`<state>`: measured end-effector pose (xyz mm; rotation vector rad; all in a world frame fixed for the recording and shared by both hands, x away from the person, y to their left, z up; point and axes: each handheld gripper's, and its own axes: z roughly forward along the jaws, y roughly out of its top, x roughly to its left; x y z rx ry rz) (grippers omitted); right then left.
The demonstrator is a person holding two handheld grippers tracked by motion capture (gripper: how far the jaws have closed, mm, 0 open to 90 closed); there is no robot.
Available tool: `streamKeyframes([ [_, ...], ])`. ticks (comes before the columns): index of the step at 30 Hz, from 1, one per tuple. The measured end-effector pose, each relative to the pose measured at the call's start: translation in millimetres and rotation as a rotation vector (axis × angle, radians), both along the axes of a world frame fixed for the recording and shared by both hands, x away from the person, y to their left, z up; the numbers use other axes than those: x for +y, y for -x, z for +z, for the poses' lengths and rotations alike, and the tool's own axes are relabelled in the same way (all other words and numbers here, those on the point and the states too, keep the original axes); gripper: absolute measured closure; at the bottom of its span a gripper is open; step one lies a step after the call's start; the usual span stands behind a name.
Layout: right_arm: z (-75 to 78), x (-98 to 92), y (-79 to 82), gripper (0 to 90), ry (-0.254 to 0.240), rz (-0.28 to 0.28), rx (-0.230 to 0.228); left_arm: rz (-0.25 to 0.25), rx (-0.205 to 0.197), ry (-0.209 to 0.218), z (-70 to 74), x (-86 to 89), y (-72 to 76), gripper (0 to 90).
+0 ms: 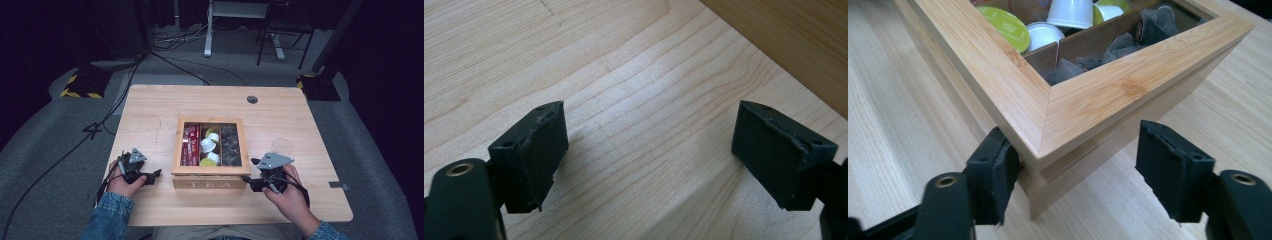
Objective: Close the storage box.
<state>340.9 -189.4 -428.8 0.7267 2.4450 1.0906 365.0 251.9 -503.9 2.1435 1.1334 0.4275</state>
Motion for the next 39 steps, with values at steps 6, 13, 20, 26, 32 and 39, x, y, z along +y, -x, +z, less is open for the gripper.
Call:
streamKeyframes([
  [6, -3.9, 1.1, 4.1, 28.1, 0.044, 0.018, 0.036, -0.001, -0.002, -0.002, 0.0, -0.1, -0.6, 15.1],
  [13, 2.5, -2.7, 5.4, 24.6, 0.020, 0.003, 0.025, 0.005, -0.002, 0.002, -0.3, -0.6, 0.2, 15.3],
  [20, 9.3, -7.2, -1.9, 20.0, -0.064, 0.034, 0.040, 0.006, 0.000, 0.002, -0.2, 0.7, 6.6, 15.3],
  [26, 25.4, -23.5, -12.5, 16.2, -0.102, 0.073, 0.057, 0.005, -0.002, 0.004, -0.5, 3.9, 13.9, 15.3],
  [32, 34.8, -52.4, -19.9, 16.0, -0.135, 0.018, 0.036, 0.010, 0.001, 0.004, -0.4, 6.7, 19.6, 15.3],
  [39, 35.7, -92.2, -26.8, 16.2, -0.116, -0.089, 0.033, 0.016, 0.000, 0.005, -0.5, 7.6, 21.4, 15.3],
])
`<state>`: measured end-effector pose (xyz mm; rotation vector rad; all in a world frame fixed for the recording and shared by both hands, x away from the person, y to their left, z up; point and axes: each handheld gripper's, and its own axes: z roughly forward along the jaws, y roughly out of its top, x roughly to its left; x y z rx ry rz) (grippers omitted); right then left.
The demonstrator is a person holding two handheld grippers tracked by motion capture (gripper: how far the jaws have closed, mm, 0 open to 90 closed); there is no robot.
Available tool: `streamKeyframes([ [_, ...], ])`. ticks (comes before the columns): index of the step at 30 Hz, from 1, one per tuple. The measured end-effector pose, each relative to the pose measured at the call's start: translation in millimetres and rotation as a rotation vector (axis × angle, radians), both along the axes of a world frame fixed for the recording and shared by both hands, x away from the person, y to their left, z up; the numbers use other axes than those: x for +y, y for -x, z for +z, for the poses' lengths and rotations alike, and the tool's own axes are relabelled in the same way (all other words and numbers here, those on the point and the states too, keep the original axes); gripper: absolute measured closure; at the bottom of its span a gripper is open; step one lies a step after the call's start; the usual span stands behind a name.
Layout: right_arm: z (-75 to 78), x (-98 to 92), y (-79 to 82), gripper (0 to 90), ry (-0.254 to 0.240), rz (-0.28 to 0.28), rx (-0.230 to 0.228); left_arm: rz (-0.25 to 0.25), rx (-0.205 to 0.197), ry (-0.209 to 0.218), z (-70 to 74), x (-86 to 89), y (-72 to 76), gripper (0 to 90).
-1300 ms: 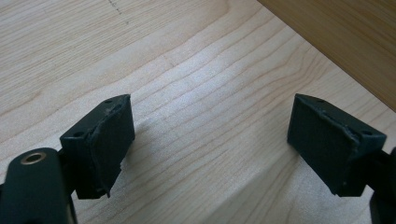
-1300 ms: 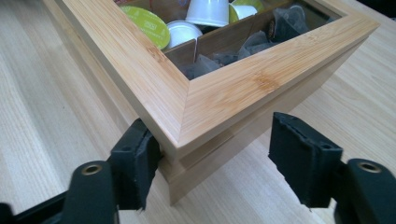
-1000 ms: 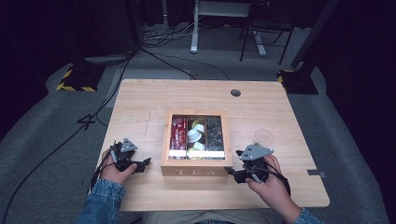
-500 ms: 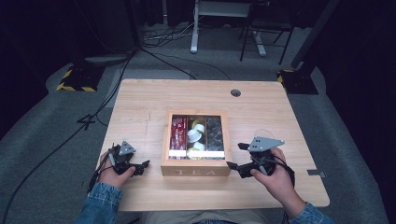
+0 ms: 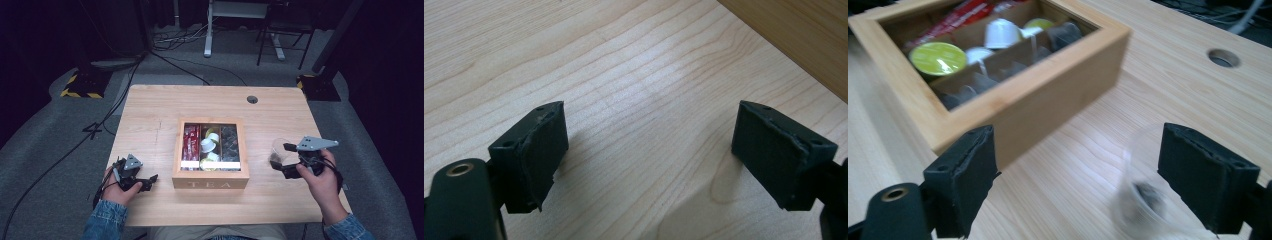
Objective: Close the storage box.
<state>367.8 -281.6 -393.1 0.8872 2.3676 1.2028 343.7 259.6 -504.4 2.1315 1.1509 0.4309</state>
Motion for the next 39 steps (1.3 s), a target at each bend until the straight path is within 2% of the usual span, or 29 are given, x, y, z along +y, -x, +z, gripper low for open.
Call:
streamKeyframes([
  [5, -2.8, -31.5, -3.7, 16.6, 0.025, -0.076, 0.000, -0.002, 0.000, -0.001, 0.1, 0.9, 0.1, 15.2],
  [8, -7.9, -48.5, -5.0, 16.7, 0.025, -0.111, 0.024, -0.005, -0.001, -0.001, 0.1, 1.3, -0.2, 15.2],
  [11, -14.6, -63.4, -5.8, 16.6, 0.049, -0.144, 0.039, -0.010, 0.001, -0.001, 0.2, 2.0, -1.1, 15.1],
  [14, -22.3, -77.2, -7.3, 16.9, 0.052, -0.168, 0.062, -0.012, -0.001, 0.000, 0.0, 2.4, -1.9, 15.0],
  [17, -30.6, -86.8, -9.1, 17.0, 0.031, -0.158, 0.088, -0.014, 0.000, -0.002, 0.2, 2.8, -2.9, 15.0],
  [24, -56.1, -97.6, -12.6, 17.0, 0.051, -0.178, 0.104, -0.014, -0.002, -0.002, 0.1, 2.8, -3.3, 15.0],
  [29, -74.7, -104.8, -14.9, 16.9, 0.046, -0.189, 0.140, -0.014, -0.001, -0.001, 0.1, 2.8, -3.3, 15.0],
  [36, -91.4, -105.2, -17.1, 16.8, 0.063, -0.206, 0.160, -0.014, -0.001, -0.002, 0.1, 2.9, -3.8, 14.9],
  [39, -95.7, -104.3, -17.1, 16.8, 0.073, -0.213, 0.155, -0.014, -0.003, -0.004, 0.1, 3.0, -4.1, 14.9],
])
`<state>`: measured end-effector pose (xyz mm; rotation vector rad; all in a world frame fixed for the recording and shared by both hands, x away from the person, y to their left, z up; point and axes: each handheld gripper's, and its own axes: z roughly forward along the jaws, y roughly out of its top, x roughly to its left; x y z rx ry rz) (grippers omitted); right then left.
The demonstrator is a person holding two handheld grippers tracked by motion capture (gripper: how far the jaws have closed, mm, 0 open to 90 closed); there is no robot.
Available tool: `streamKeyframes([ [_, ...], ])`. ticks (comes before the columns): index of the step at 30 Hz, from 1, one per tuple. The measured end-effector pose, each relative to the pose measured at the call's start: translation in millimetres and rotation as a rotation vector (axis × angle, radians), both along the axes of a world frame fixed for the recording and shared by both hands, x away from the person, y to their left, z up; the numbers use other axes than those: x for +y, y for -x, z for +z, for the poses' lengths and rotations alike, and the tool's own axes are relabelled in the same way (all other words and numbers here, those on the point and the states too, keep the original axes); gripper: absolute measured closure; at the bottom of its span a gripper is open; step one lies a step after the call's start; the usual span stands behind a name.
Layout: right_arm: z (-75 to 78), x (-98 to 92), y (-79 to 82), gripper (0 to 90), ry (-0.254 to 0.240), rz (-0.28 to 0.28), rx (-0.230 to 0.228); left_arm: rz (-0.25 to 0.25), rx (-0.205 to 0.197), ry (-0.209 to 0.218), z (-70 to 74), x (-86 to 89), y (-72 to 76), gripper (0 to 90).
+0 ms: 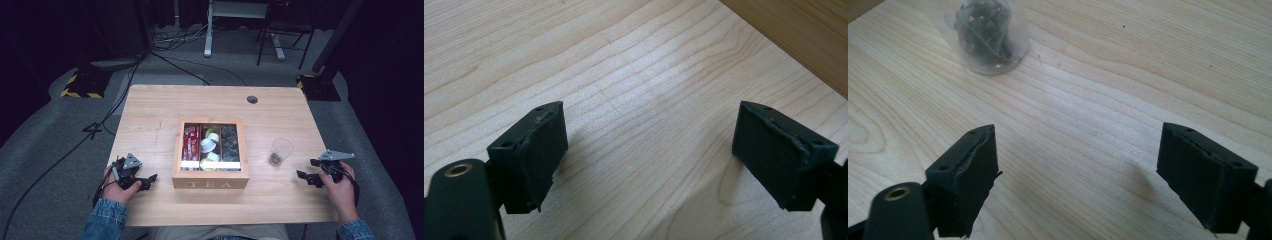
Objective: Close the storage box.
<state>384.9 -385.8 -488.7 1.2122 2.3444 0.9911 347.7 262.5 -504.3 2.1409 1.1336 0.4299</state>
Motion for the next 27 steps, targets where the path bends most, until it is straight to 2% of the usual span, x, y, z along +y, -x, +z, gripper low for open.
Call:
streamKeyframes([
  [7, -8.1, 3.4, 0.5, 16.4, 0.017, -0.014, -0.004, -0.001, 0.004, 0.001, 0.0, -0.2, -0.8, 14.7],
  [10, -11.1, 5.8, 1.7, 15.3, 0.027, -0.026, -0.022, 0.001, 0.003, -0.002, 0.0, -0.3, -1.2, 14.6],
  [16, -15.1, 7.1, 2.9, 11.0, 0.012, -0.059, -0.049, 0.001, 0.004, 0.000, 0.0, -0.5, -1.6, 14.5],
  [27, -15.2, 7.2, 2.7, 10.5, 0.012, -0.062, -0.049, 0.002, 0.006, -0.002, -0.1, -1.9, -5.4, 13.3],
])
